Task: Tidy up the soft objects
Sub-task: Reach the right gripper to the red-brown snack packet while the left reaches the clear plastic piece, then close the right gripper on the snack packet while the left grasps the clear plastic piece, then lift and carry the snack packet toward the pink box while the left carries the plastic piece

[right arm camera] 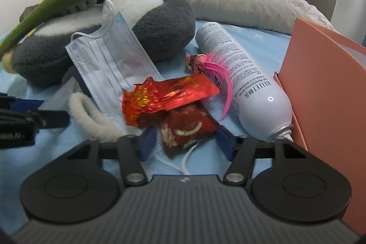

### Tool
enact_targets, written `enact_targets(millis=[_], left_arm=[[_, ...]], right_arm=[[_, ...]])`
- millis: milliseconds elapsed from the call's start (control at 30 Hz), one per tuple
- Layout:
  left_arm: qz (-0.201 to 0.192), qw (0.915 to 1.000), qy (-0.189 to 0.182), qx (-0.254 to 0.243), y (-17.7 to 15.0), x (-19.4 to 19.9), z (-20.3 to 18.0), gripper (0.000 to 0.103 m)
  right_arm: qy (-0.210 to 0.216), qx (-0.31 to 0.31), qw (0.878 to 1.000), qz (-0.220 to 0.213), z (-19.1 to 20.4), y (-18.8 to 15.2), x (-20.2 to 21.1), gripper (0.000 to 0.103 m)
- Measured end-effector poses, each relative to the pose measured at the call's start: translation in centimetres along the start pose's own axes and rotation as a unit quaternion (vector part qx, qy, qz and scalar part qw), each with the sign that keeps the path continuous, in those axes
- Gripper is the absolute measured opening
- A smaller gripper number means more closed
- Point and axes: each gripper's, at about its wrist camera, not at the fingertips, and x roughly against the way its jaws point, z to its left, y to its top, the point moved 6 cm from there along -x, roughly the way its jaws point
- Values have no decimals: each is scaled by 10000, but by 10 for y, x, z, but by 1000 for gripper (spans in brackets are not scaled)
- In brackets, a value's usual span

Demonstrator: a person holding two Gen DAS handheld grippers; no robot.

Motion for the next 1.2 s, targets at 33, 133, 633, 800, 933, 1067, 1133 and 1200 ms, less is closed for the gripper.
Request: enact_targets(millis=[33,133,633,800,933,1067,1133,1200], left_arm=[[-6,10000,-11,39,0,-1,0,36],[-39,10000,1,59,1,1,-2,30],[-91,9983,108,571,-14,73,-1,26],[-66,9983,144,560,-29,103,-12,26],[104,9973,96,714,-46,116,-19,26],[306,9967,95,747,-65,128,-27,26],[375,9968,127,691,-71,132,-31,26],[480,9964,166,679,-77,137,-34,26]], right_arm=[[-9,-25,10000,9,-1,0,0,54],[-22,-54,10000,8,-4,1,3,47],[99,-199,9998,8,4,-9,76,46],[177,-130,9996,177,11,-27,105,46],[279,-50,9991,326,15,-43,124,46],[345,8,9982,489,17,-57,136,46],[374,-28,9978,550,17,-62,140,46],[429,-46,9972,604,18,-66,143,46]])
